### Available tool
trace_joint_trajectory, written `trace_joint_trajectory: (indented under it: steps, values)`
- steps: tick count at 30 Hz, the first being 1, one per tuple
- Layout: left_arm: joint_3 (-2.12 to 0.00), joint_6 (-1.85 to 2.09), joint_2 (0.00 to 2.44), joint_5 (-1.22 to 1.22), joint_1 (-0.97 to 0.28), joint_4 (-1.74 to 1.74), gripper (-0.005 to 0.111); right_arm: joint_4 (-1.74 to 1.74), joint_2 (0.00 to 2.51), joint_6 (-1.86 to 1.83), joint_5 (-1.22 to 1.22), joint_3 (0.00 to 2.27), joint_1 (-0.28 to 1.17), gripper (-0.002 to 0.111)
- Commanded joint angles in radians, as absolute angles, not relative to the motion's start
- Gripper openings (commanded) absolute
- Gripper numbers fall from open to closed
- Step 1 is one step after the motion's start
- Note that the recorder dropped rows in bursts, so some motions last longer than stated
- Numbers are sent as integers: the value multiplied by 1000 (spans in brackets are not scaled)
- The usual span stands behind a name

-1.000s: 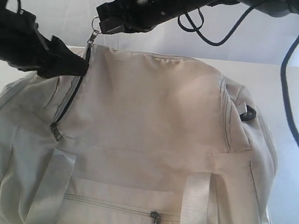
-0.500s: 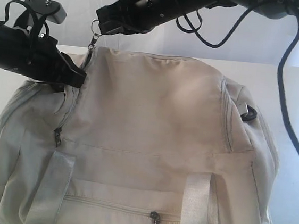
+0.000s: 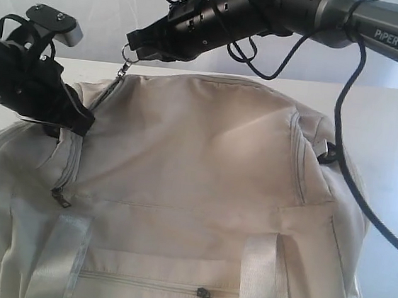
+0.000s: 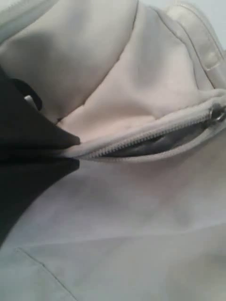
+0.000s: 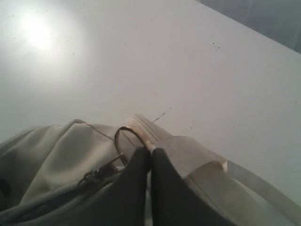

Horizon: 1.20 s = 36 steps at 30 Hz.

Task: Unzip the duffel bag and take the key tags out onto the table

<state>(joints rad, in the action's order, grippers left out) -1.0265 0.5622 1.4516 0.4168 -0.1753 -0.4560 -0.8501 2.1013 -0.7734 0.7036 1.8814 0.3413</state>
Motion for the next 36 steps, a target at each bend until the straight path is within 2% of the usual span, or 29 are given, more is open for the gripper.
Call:
trace_joint_trajectory:
  steps: [1,9,15,27,36]
  values:
    - [-1019,512,1440,523,-182,-395,0,-809,2092,-770,595,1883,323,0]
    - [-1019,500,1440,529,-182,-395,0,-619,2087,-580,600,1883,260,0]
    - [-1019,496,1440,530,-181,-384,0,-607,2087,-571,625,1883,232,0]
    - [-997,494,1440,550,-181,-402,0,-871,2087,-792,852,1883,299,0]
    - [-892,494,1440,507,-181,-433,0,-740,2115,-872,871,1883,421,25]
